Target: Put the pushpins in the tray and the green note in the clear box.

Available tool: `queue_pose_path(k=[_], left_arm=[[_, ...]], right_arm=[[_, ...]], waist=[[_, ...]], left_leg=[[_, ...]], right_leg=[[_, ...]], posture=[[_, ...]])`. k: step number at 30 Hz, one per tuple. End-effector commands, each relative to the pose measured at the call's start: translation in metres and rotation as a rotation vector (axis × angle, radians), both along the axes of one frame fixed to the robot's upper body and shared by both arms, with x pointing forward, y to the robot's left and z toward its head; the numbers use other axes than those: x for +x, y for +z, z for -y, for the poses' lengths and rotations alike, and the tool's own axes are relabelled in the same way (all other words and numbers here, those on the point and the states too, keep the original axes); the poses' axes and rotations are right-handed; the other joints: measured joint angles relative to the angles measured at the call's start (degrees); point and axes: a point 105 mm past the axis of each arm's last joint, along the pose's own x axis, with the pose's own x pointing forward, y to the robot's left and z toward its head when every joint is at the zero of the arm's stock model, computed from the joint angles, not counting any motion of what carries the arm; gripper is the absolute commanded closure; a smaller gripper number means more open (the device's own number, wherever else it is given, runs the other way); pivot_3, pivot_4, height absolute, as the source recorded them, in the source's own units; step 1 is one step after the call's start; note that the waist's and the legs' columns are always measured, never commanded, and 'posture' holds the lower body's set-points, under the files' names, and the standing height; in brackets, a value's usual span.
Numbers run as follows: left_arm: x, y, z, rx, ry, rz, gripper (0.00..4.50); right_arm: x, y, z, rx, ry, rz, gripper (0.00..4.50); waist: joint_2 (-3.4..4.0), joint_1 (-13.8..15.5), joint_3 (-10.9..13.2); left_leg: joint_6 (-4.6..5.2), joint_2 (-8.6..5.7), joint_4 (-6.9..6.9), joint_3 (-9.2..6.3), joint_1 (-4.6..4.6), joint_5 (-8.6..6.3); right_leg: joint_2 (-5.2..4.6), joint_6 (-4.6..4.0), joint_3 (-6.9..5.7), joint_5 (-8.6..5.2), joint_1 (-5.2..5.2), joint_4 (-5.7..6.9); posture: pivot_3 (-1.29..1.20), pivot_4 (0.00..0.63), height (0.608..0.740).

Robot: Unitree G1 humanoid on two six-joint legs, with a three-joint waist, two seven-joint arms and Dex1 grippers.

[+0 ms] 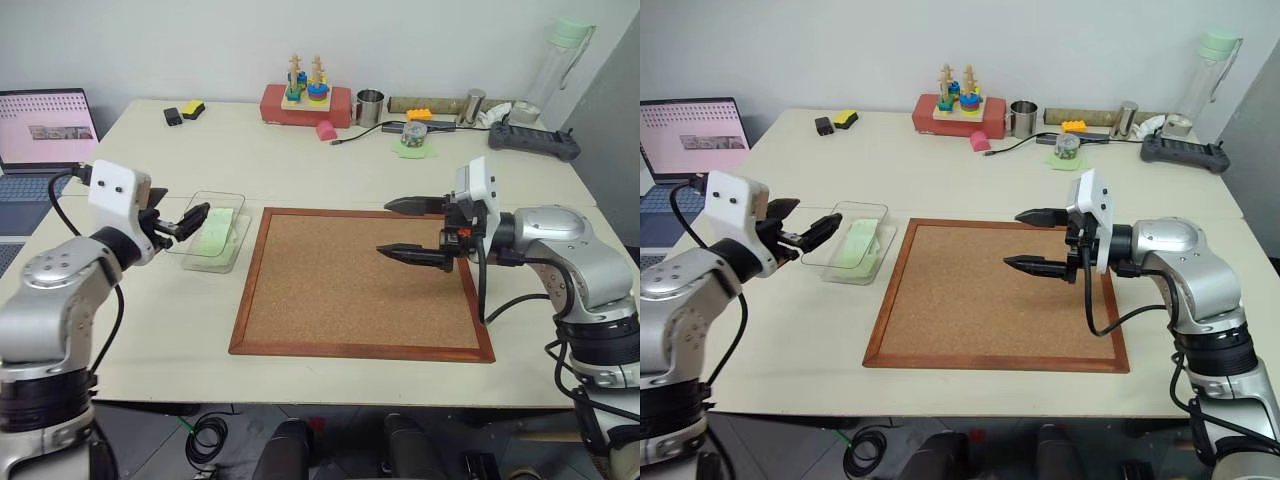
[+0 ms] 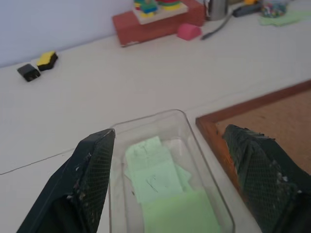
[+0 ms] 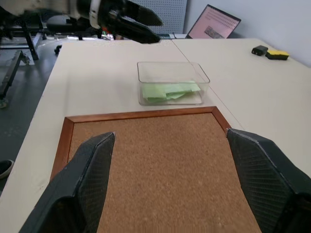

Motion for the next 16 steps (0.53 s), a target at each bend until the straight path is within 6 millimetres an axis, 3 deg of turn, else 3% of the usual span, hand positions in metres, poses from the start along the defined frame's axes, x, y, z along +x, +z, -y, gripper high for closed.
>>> queue_pose_path(k=[1,9,16], left_arm=[[-0.028,0.015,-0.005,0.122,-0.087,-0.002,0.76],[-0.079,-0.004,-0.063,0.226,-0.084,-0.212,0.76],[-0.084,-0.009,-0.061,0.177,-0.140,-0.227,0.76]], right_arm=[[-0.003,0.008,0.020,-0.046,-0.025,0.024,0.68],[-0.010,0.002,0.096,-0.261,-0.185,-0.071,0.68],[-0.018,-0.001,0.127,-0.311,-0.274,-0.106,0.68]], waist=[[0.00,-0.30,0.00],[0.03,-0.32,0.04],[0.02,-0.35,0.03]], left_leg=[[0.00,0.00,0.00,0.00,-0.01,0.00],[0.02,0.07,-0.02,0.15,0.04,-0.01],[0.02,0.12,0.02,0.17,0.09,-0.01]], right_leg=[[-0.01,0.00,-0.01,0.00,0.00,-0.01],[-0.02,-0.20,-0.09,-0.13,-0.01,-0.02],[-0.02,-0.22,-0.08,-0.32,0.03,0.01]], posture=[[0.00,0.150,0.740],[0.00,0.150,0.740],[0.00,0.150,0.740]])
